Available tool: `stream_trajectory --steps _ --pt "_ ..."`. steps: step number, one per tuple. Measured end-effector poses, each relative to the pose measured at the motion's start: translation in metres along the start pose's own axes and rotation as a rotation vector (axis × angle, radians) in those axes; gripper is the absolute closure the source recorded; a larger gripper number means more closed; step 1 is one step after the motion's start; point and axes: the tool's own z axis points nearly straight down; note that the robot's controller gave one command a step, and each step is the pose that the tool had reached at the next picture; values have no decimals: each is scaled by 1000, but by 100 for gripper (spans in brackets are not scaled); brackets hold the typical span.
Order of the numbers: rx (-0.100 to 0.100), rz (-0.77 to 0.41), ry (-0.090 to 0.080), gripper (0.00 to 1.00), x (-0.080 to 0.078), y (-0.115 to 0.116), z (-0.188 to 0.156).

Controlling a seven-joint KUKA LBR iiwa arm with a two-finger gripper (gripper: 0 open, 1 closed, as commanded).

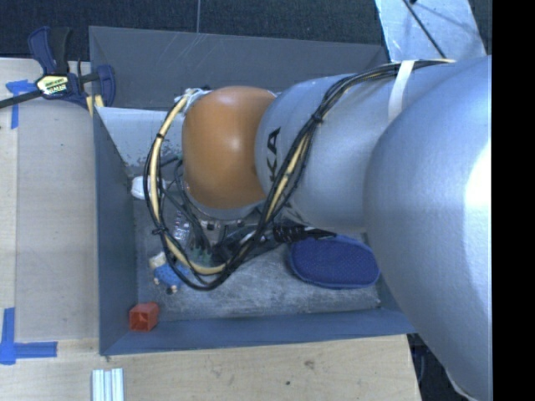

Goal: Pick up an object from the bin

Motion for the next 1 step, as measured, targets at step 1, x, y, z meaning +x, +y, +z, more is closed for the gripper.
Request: stream_trajectory --steps 1 --pt "5 1 6 0 1 -1 5"
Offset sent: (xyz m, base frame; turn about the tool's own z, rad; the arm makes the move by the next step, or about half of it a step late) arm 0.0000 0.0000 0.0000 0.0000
